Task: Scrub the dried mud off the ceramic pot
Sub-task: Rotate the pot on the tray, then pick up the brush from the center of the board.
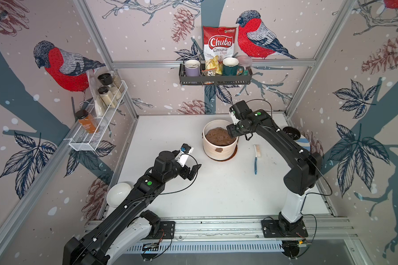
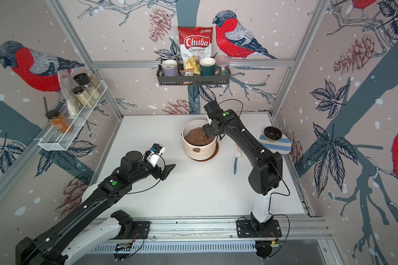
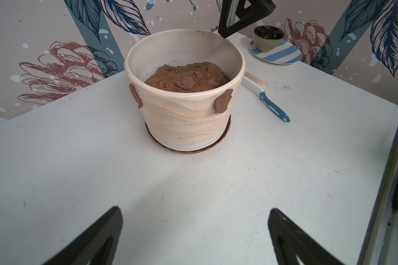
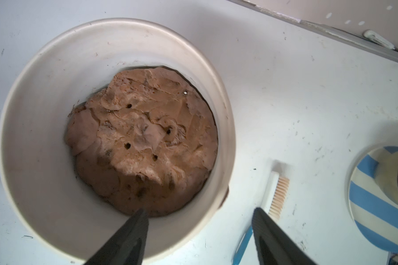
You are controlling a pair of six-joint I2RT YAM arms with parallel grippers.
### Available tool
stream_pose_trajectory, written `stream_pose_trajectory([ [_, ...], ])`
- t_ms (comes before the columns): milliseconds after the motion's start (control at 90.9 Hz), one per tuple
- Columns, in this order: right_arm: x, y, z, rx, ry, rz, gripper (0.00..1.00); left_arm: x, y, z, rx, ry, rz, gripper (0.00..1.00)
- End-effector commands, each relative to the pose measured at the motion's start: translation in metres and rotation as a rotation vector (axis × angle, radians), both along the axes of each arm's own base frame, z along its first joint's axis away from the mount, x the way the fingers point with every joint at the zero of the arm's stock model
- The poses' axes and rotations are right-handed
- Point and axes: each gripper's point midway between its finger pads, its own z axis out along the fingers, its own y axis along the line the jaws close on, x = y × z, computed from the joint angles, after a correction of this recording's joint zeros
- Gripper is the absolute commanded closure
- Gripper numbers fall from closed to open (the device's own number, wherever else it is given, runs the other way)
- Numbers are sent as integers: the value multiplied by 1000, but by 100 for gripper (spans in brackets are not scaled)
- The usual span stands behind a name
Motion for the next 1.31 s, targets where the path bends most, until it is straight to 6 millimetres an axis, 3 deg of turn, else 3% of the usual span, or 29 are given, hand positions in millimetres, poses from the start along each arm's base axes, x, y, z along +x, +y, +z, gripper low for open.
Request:
stream_pose_trajectory([
  [0, 6, -24, 20, 50, -92, -149, 21, -2, -5, 4, -5, -20, -24, 1],
  [99, 10, -71, 19, 136, -142, -394, 1, -7, -12, 1, -7, -10, -61, 2],
  [154, 5, -97, 12, 222, -136, -518, 0, -12, -18, 0, -13, 4, -96, 1],
  [231, -7, -127, -17, 384, -27, -657, 0, -23, -31, -2, -19, 27, -174, 1],
  [297, -15, -142, -38, 524, 48, -722, 0, -32, -40, -4, -17, 42, -225, 1],
  [352, -22, -151, -49, 536, 51, -726, 0, -36, -45, -6, -17, 53, -250, 1],
  [539, -49, -153, -94, 383, 157, -650, 0, -35, -46, -13, 15, 91, -235, 2],
  [682, -52, -157, -125, 237, 200, -653, 0, -25, -37, -12, 37, 78, -158, 2],
  [979, -25, -128, -167, 110, 244, -669, 26, -22, -32, -11, 53, 68, -127, 2],
  [1298, -30, -130, -203, 54, 262, -702, 44, -25, -38, -10, 31, 73, -158, 2],
])
